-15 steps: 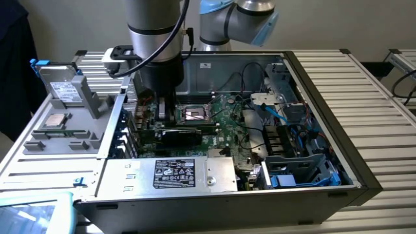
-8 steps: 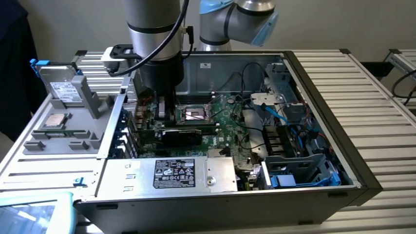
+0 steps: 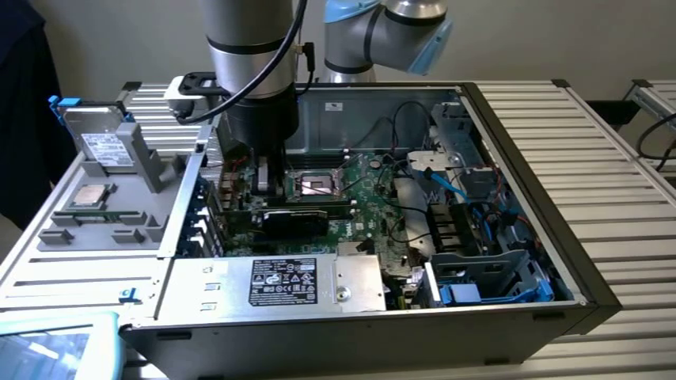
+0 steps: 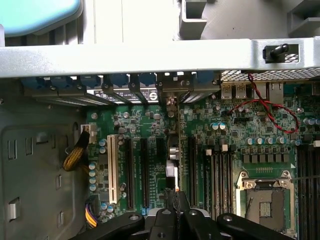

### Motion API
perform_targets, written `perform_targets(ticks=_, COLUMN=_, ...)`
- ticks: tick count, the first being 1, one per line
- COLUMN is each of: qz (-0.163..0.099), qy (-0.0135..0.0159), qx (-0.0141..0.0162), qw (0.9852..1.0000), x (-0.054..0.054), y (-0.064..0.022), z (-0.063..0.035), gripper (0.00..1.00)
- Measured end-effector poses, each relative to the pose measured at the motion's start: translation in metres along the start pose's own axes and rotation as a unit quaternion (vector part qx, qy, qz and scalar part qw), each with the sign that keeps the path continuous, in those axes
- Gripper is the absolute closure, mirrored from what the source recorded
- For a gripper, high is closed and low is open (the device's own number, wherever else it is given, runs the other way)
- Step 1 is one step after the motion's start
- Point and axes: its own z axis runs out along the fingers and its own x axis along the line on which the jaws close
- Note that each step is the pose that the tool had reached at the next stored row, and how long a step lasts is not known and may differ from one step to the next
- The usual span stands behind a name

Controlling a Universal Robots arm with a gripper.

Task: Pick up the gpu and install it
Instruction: 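Press down on the gpu until it lock into place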

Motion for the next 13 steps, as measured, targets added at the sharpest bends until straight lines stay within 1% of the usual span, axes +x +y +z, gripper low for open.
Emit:
perform_targets(ticks=4, qz=0.000, qy=0.0001, qx=-0.0001, qw=1.0000, x=0.000, y=0.0006, z=-0.0001, gripper=0.88)
perform_targets(ticks=10, qz=0.000, qy=0.0000, qx=0.0000, qw=1.0000, x=-0.003, y=0.0134, z=0.0002, gripper=0.88)
perform_targets(ticks=13, qz=0.000, qy=-0.0001, qx=0.0000, qw=1.0000, x=-0.005, y=0.0166, z=0.0007, gripper=0.88)
